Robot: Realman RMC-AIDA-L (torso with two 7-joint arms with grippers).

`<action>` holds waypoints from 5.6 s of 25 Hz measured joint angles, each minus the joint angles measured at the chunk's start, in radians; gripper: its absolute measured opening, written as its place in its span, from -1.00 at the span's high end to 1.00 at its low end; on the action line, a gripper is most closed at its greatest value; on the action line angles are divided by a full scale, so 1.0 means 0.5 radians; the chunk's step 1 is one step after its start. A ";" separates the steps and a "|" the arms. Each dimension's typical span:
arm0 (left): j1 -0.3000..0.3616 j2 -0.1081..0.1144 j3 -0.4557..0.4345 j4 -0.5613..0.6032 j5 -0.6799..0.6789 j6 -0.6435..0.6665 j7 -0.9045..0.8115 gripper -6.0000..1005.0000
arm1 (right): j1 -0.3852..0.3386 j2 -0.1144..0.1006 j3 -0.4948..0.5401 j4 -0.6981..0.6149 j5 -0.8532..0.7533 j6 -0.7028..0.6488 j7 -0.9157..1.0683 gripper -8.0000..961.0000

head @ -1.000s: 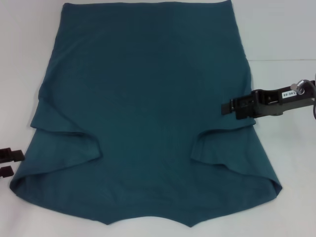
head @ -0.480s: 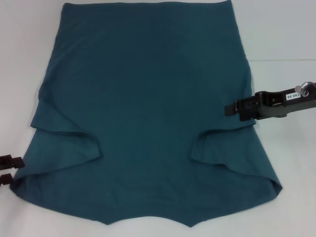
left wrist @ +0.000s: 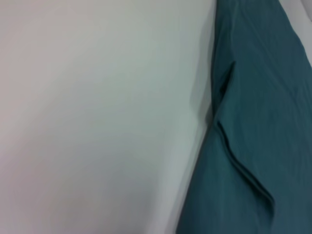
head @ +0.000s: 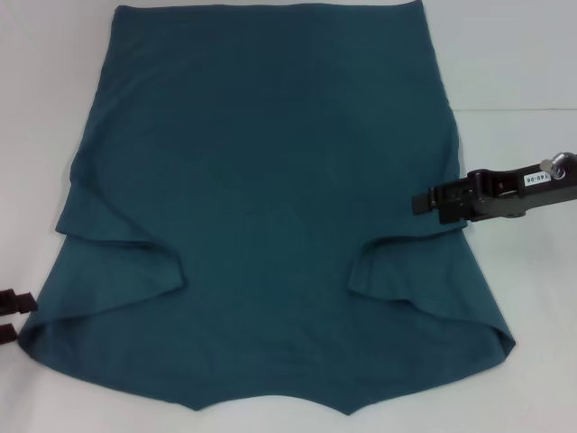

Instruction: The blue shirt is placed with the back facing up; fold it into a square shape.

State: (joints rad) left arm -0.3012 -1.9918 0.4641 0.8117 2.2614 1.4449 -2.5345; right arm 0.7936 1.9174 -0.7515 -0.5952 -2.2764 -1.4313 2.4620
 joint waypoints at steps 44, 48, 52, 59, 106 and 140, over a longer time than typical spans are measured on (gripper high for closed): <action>-0.220 -0.040 0.048 -0.196 0.068 -0.062 0.016 0.13 | -0.060 -0.032 0.123 0.000 0.006 -0.079 -0.058 -0.42; -0.220 -0.035 0.046 -0.195 0.068 -0.061 0.017 0.44 | -0.073 -0.039 0.126 0.000 0.006 -0.096 -0.067 -0.42; -0.226 -0.035 0.044 -0.192 0.053 -0.038 0.049 0.66 | -0.092 -0.053 0.126 0.000 0.007 -0.122 -0.071 -0.42; -0.227 -0.033 0.026 -0.188 -0.051 0.057 0.121 0.89 | -0.174 -0.126 0.106 -0.002 -0.062 -0.305 -0.072 -0.42; -0.244 -0.035 0.026 -0.191 -0.068 0.031 0.123 0.96 | -0.190 0.004 -0.054 -0.006 -0.491 -0.190 -0.350 -0.42; -0.245 -0.036 0.026 -0.191 -0.068 0.007 0.117 0.96 | -0.096 0.094 -0.106 -0.024 -0.443 -0.210 -0.271 -0.33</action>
State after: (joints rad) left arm -0.4234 -2.0096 0.4770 0.7163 2.2274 1.4482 -2.4759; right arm 0.7455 1.9645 -0.8045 -0.6070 -2.4979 -1.5363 2.3263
